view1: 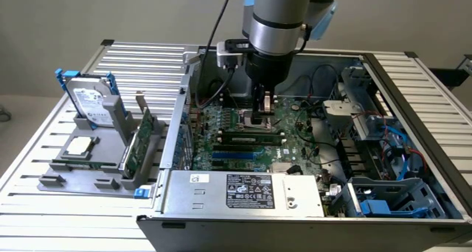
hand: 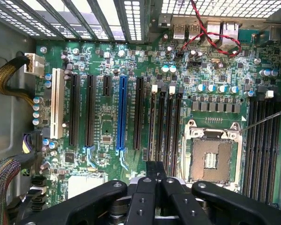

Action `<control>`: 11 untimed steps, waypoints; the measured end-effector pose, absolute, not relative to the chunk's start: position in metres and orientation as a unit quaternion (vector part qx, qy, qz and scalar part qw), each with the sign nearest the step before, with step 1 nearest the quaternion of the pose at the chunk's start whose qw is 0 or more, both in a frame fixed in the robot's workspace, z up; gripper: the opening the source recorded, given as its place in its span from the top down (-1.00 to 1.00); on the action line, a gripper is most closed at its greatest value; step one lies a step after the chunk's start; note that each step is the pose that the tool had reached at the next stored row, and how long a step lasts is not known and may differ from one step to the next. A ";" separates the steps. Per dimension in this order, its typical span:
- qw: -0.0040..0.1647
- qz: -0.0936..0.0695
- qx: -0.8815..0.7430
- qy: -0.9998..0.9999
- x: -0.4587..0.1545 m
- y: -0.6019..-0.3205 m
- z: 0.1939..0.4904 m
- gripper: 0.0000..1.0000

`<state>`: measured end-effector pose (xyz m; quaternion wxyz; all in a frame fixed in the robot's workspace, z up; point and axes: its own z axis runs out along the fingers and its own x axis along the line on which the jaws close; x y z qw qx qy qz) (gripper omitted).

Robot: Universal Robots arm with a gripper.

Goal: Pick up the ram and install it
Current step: 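Press down the ram until it locks into place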

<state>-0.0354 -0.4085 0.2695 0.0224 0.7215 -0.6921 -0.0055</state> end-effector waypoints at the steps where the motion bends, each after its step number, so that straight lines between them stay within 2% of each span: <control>1: 0.022 -0.005 0.722 -0.692 -0.037 -0.408 0.269 0.79; 11: 0.022 -0.005 0.722 -0.692 -0.050 -0.408 0.256 0.79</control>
